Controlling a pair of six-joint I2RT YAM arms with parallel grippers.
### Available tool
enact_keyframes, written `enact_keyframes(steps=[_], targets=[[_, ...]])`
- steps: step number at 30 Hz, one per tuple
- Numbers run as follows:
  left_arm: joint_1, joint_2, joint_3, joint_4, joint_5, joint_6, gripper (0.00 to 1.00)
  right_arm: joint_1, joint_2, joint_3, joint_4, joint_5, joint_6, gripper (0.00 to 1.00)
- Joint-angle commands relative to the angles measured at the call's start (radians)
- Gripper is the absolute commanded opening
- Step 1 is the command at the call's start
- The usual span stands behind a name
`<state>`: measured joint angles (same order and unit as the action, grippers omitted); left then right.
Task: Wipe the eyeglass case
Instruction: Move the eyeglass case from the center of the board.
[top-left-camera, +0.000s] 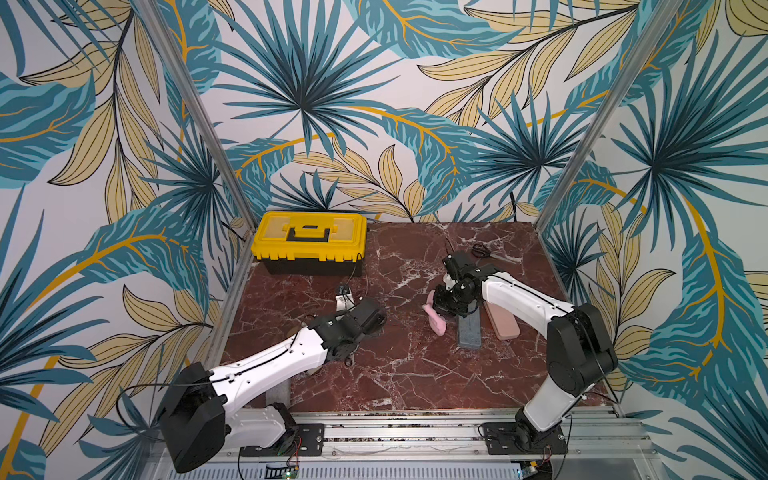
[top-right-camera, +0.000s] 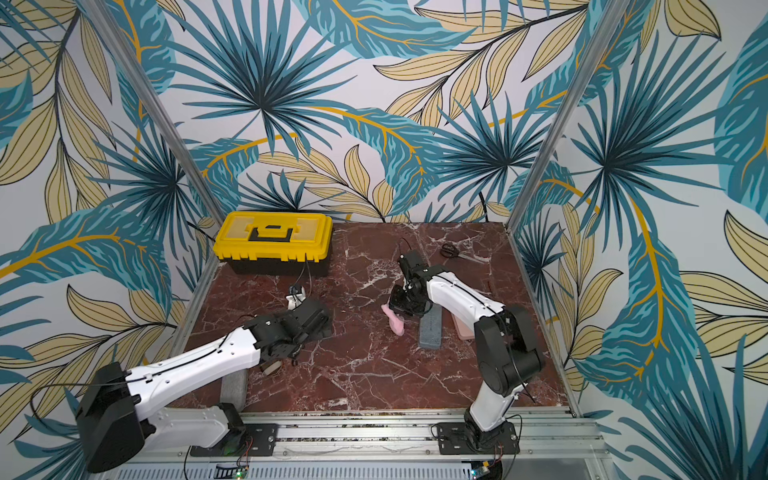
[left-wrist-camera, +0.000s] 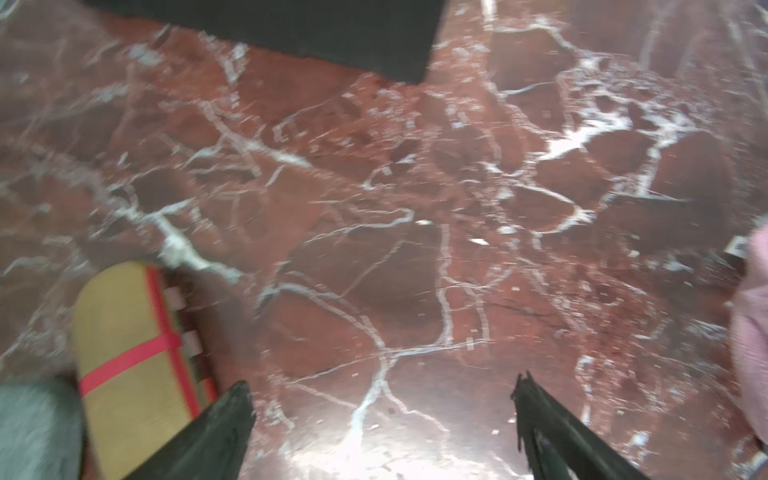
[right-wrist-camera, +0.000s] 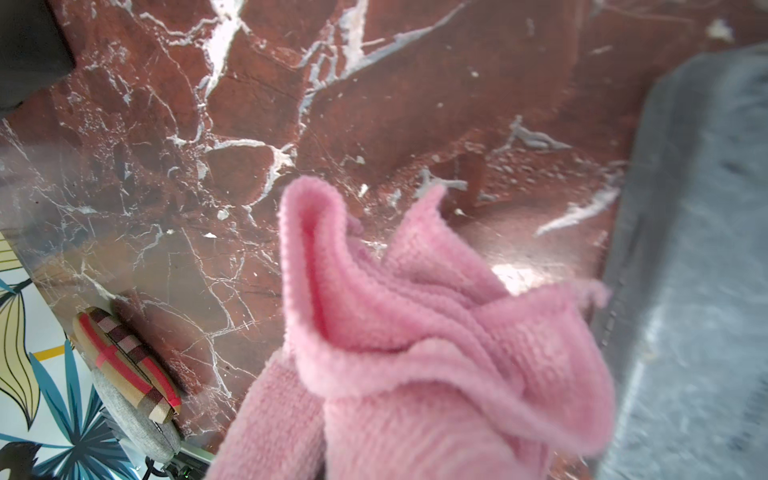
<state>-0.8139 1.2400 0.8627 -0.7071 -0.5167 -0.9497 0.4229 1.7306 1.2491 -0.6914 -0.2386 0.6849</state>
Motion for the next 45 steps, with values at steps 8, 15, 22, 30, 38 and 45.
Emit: enact_keyframes(steps=[8,15,22,30,38,45], targets=[[0.155,-0.152,-0.090,-0.166,0.073,-0.078,1.00,0.054,0.054,0.049,-0.010,0.020,-0.035,0.00],[0.251,-0.148,-0.163,-0.239,0.089,-0.167,1.00,0.059,0.080,0.062,0.013,-0.005,-0.019,0.00],[0.362,-0.173,-0.274,-0.055,0.213,-0.122,1.00,0.070,0.066,0.052,0.021,-0.004,-0.010,0.00],[0.371,-0.168,-0.307,-0.058,0.205,-0.097,1.00,0.071,0.084,0.014,0.043,-0.012,-0.019,0.00],[0.384,-0.221,-0.371,0.011,0.256,-0.093,1.00,0.078,0.132,0.041,0.069,-0.037,-0.004,0.00],[0.397,-0.176,-0.338,-0.050,0.222,-0.099,1.00,0.083,0.153,0.067,0.061,-0.033,-0.012,0.00]])
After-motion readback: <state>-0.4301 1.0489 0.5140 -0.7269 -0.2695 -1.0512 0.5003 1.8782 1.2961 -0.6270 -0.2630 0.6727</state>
